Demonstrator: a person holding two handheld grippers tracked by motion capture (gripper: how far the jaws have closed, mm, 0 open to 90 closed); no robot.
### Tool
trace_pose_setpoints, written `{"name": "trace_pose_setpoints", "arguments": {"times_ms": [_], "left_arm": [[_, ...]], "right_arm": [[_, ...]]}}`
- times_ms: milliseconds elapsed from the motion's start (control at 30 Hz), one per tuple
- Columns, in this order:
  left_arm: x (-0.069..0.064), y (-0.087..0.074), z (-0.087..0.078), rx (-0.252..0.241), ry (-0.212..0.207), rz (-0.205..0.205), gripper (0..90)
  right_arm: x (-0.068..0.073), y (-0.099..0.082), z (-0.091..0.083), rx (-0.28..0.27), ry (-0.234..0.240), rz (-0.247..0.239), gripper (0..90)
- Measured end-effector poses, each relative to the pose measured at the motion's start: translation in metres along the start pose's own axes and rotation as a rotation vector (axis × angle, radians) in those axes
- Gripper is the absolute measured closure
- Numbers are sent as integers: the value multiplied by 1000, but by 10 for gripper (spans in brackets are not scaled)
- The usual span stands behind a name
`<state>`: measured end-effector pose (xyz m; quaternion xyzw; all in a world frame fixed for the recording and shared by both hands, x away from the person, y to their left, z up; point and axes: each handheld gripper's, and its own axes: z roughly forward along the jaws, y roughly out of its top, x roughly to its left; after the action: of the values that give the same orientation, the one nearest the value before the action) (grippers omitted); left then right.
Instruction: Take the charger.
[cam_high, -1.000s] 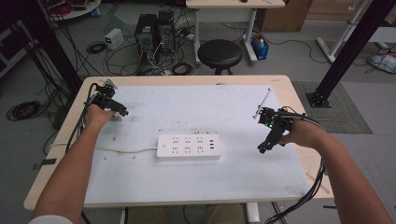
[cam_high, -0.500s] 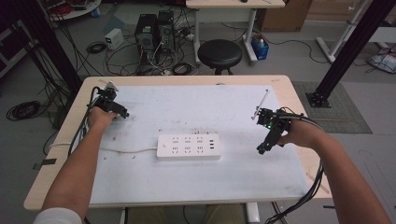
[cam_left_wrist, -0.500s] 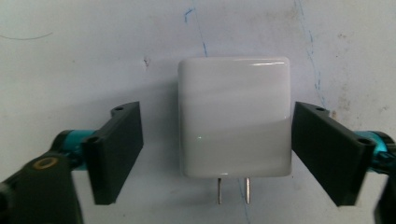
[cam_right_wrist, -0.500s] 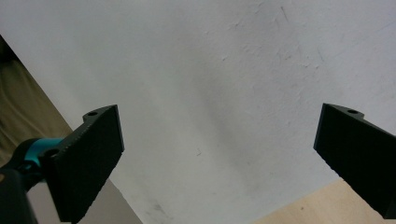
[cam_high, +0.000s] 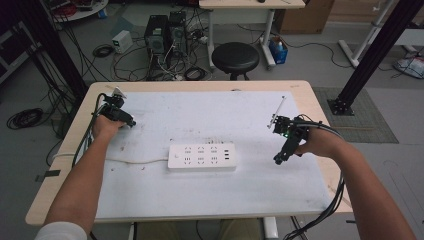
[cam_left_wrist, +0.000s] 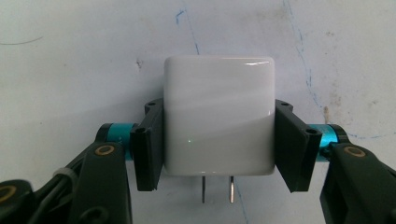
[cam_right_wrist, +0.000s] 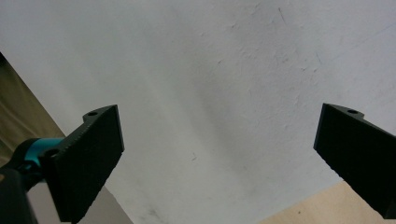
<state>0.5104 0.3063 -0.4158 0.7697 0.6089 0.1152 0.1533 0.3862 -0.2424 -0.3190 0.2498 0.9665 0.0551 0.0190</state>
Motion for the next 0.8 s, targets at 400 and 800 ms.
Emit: {"name": "trace_pose_setpoints", "arguments": {"times_ms": [400,800], "left_arm": [[-5,-5,-37,-92,-30,91,425],[-52,-35,-110,-261,-175,358,425]], "right_arm": [[3,-3,0,-13,-26,10,10],[18,-3,-2,-53,-36,-12,10]]}}
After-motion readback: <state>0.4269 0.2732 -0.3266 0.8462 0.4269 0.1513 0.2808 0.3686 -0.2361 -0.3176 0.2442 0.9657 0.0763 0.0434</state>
